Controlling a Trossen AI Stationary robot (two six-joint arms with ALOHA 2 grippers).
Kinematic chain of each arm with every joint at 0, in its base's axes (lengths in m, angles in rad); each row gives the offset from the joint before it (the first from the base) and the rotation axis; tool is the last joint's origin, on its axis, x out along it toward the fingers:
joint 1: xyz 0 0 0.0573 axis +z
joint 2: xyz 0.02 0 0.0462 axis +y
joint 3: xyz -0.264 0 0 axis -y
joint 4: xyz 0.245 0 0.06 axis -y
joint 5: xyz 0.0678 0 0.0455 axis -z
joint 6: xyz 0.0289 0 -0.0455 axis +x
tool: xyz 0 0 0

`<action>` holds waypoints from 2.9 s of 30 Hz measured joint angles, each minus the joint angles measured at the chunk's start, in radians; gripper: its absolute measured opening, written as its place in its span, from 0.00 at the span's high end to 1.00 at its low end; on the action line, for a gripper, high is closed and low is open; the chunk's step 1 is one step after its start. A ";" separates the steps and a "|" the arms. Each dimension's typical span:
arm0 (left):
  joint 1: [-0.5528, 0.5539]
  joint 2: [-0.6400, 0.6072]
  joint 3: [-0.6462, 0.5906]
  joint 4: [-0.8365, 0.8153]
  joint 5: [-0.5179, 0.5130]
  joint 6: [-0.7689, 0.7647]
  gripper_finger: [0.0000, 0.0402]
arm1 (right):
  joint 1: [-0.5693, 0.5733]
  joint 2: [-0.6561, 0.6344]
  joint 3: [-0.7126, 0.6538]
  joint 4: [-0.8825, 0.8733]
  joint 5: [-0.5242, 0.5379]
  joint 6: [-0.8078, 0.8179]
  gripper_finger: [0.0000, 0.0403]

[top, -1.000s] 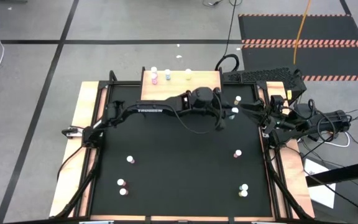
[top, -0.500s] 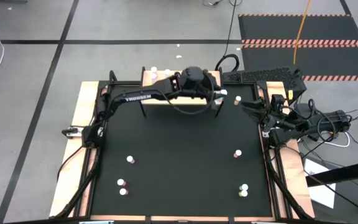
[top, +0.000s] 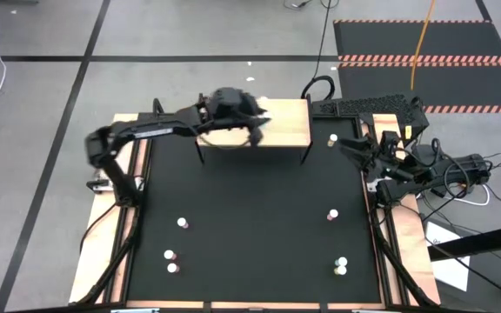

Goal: Pick and place medicine bottles onto shelf by color
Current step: Put the top blue pill bottle on the shelf aligned with the other blue pill bottle

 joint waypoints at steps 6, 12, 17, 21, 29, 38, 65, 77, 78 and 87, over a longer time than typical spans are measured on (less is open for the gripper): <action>0.072 -0.115 -0.272 0.208 -0.073 -0.051 0.70 | -0.012 0.000 0.000 0.002 0.049 -0.046 0.48; 0.118 -0.129 -0.359 0.252 -0.088 -0.066 0.70 | -0.032 0.000 0.000 0.004 0.049 -0.042 0.48; 0.143 -0.129 -0.359 0.255 -0.102 -0.033 0.70 | -0.032 0.000 0.000 0.003 0.049 -0.032 0.48; 0.163 -0.128 -0.359 0.252 -0.103 -0.037 0.70 | -0.032 0.000 0.000 0.002 0.049 -0.040 0.48; 0.155 -0.129 -0.359 0.252 -0.104 -0.067 0.70 | -0.032 0.000 0.000 0.000 0.049 -0.046 0.48; 0.083 -0.192 -0.397 0.175 -0.181 -0.100 0.70 | -0.032 0.000 0.000 0.000 0.047 -0.033 0.48; 0.073 -0.225 -0.690 0.752 -0.319 -0.048 0.70 | -0.032 -0.008 0.000 -0.004 0.047 -0.073 0.48; 0.086 -0.202 -0.691 0.781 -0.315 -0.003 0.70 | -0.032 -0.008 0.000 -0.004 0.048 -0.072 0.48; 0.091 -0.202 -0.691 0.781 -0.316 -0.006 0.70 | -0.032 -0.008 0.000 -0.004 0.050 -0.072 0.48; 0.127 -0.195 -0.681 0.786 -0.260 -0.040 0.70 | -0.032 -0.008 0.000 -0.004 0.075 -0.076 0.48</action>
